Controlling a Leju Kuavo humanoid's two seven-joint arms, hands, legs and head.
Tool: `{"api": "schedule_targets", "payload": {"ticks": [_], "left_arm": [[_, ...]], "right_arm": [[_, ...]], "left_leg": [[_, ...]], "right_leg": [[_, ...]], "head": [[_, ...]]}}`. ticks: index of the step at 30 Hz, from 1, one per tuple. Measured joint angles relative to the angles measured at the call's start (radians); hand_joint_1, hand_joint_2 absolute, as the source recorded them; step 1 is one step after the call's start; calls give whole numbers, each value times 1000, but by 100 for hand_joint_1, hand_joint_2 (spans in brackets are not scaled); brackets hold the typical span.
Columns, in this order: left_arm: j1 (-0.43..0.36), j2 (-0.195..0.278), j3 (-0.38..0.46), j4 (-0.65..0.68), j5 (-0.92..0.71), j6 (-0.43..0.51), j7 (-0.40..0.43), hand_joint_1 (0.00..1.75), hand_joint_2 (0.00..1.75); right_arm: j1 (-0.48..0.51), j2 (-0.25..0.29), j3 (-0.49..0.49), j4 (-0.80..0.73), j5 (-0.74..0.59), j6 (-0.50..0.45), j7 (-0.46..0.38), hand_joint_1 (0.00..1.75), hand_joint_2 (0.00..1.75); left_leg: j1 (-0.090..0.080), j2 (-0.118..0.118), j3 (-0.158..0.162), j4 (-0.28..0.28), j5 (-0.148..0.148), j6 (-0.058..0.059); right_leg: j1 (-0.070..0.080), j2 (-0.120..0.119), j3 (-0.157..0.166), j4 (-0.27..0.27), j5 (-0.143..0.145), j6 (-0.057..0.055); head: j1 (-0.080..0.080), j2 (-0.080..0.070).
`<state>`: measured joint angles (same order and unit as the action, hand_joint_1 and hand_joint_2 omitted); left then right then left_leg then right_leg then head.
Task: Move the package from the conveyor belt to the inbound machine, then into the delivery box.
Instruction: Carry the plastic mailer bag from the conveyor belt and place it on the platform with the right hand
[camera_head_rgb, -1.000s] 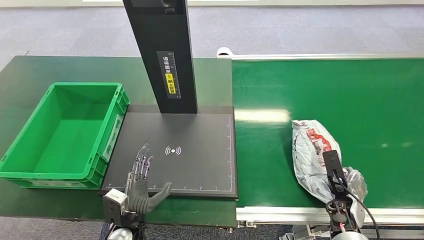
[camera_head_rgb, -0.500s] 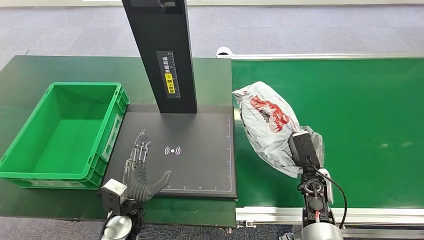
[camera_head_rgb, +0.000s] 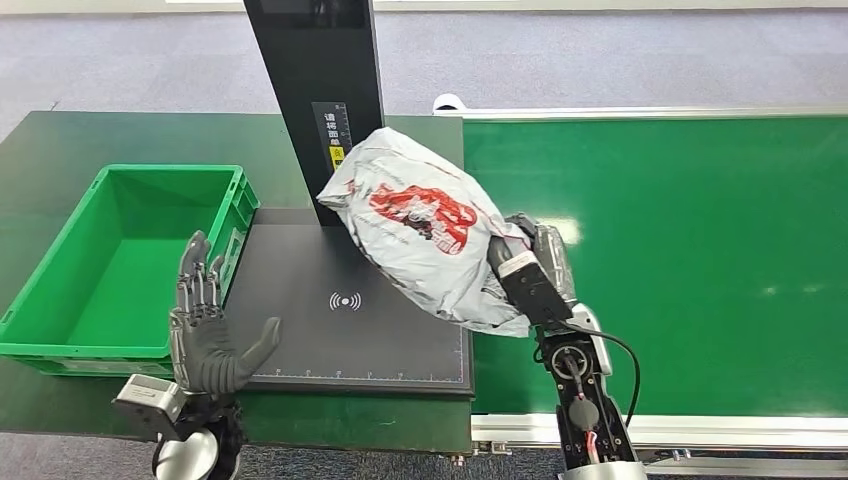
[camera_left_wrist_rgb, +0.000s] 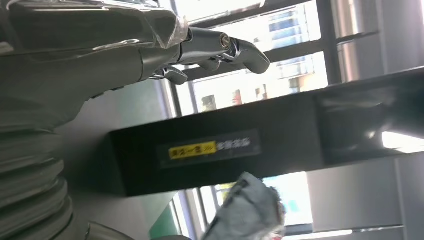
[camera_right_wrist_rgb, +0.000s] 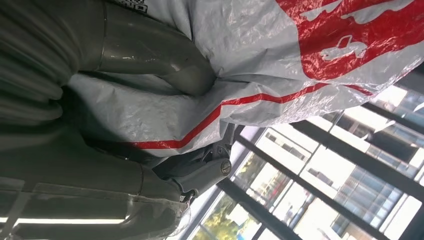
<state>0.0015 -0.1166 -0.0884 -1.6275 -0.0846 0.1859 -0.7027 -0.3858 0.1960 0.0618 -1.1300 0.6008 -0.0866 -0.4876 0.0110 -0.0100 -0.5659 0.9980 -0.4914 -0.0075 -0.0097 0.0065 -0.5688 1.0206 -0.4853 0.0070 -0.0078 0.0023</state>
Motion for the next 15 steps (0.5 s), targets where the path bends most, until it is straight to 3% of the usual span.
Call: {"api": "schedule_targets", "payload": {"ticks": [8,12,15], "left_arm": [[-1,16,18,-66,-10,19,0,0,175],[-2,19,29,-82,-17,12,0,0,175],[-2,20,38,-82,-34,0,0,0,175]], "right_arm": [[-17,5,76,47,-10,4,12,171,175],[-30,7,79,117,-14,0,19,0,175],[-41,6,79,160,-6,-6,25,0,175]], "left_leg": [[0,0,0,0,0,0],[0,0,0,0,0,0],[0,0,0,0,0,0]], "right_leg": [[0,0,0,0,0,0],[0,0,0,0,0,0],[0,0,0,0,0,0]], "head": [[0,0],[0,0],[0,0]]}}
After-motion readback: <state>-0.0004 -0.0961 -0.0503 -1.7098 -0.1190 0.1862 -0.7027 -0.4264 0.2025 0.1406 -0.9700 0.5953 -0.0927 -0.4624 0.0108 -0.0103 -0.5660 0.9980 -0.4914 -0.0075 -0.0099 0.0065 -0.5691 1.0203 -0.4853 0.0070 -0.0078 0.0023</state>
